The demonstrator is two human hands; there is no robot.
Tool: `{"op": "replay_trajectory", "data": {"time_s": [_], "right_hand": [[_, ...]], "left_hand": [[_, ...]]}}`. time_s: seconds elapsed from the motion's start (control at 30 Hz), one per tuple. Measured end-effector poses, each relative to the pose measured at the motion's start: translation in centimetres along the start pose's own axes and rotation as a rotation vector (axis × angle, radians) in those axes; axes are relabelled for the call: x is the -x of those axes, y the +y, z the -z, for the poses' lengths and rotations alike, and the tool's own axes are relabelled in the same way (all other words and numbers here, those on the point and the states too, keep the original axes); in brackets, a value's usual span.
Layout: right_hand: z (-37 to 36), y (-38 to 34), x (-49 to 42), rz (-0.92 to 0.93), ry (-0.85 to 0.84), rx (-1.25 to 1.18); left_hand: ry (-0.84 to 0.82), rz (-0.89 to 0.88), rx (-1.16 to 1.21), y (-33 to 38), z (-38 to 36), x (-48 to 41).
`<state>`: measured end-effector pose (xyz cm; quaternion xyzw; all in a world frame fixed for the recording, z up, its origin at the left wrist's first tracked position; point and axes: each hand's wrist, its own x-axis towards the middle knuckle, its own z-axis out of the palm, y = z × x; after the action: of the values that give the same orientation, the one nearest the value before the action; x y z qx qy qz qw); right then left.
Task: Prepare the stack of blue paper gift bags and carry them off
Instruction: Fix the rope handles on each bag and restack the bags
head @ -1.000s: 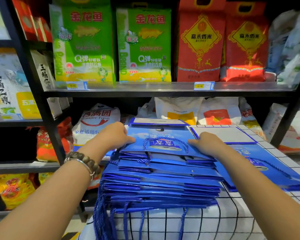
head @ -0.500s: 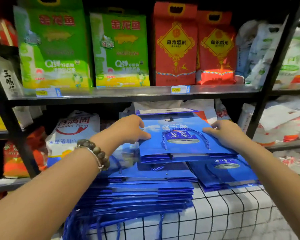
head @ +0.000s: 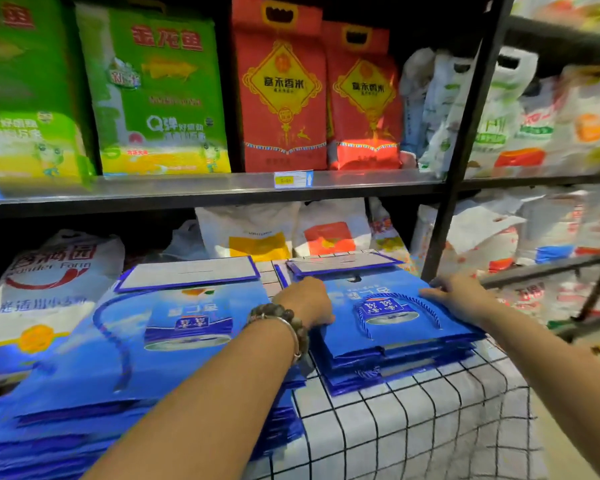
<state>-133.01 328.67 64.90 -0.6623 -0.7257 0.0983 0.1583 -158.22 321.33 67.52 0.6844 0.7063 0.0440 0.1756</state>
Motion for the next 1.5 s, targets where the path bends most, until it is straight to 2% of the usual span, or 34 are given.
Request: {"op": "replay_trajectory", "data": {"time_s": [0.2, 0.27, 0.37, 0.43, 0.47, 0.53, 0.6, 0.67, 0.77, 1.03, 1.17, 1.3, 1.4, 1.5], "right_hand": [[-2.9, 0.0, 0.0, -0.031, -0.071, -0.021], [-2.9, 0.0, 0.0, -0.018, -0.095, 0.041], [-2.2, -0.6, 0.0, 0.036, -0.073, 0.204], [-1.9, -1.7, 0.2, 0.09, -0.029, 0.205], [-2.0, -2.5, 0.4, 0.11, -0.031, 0.159], [-2.8, -3.9, 0.7, 0.125, -0.102, 0.066], [-4.1, -4.9, 0.7, 0.131, -0.229, 0.053], [-5.3, -5.1, 0.4, 0.128, -0.332, 0.146], [-6.4, -4.6, 0.0, 0.113, -0.38, 0.275], [-6.9, -4.7, 0.7, 0.116, -0.326, 0.33], [-6.4, -5.3, 1.4, 0.124, -0.288, 0.368], [-4.3, -7.2, 2.5, 0.224, -0.07, 0.412], [-2.7, -10.6, 3.4, 0.317, 0.071, 0.233], [-1.9, -15.5, 4.7, 0.441, 0.086, 0.014]], "left_hand": [[-0.051, 0.034, -0.146, -0.3, -1.1, 0.1], [-0.071, 0.027, -0.221, -0.1, -1.0, 0.3], [0.014, 0.015, -0.366, 0.5, -1.2, 0.7], [0.04, -0.023, -0.352, 1.3, -1.8, 0.6], [-0.009, -0.05, -0.311, 1.7, -2.1, 0.8], [-0.167, -0.08, -0.257, 2.6, -3.0, 1.0], [-0.254, -0.073, -0.271, 3.1, -3.8, 1.1], [-0.262, -0.034, -0.253, 3.3, -4.2, 1.1], [-0.251, -0.032, -0.244, 3.0, -4.6, 1.0], [-0.259, 0.014, -0.139, 2.3, -6.7, 1.1], [-0.252, 0.007, -0.231, 3.2, -5.0, 2.3], [-0.206, -0.123, -0.104, 5.0, -0.3, 4.7], [-0.093, -0.191, -0.11, 3.7, 3.3, 5.3], [-0.044, -0.163, -0.226, -0.1, 6.9, 6.0]]}}
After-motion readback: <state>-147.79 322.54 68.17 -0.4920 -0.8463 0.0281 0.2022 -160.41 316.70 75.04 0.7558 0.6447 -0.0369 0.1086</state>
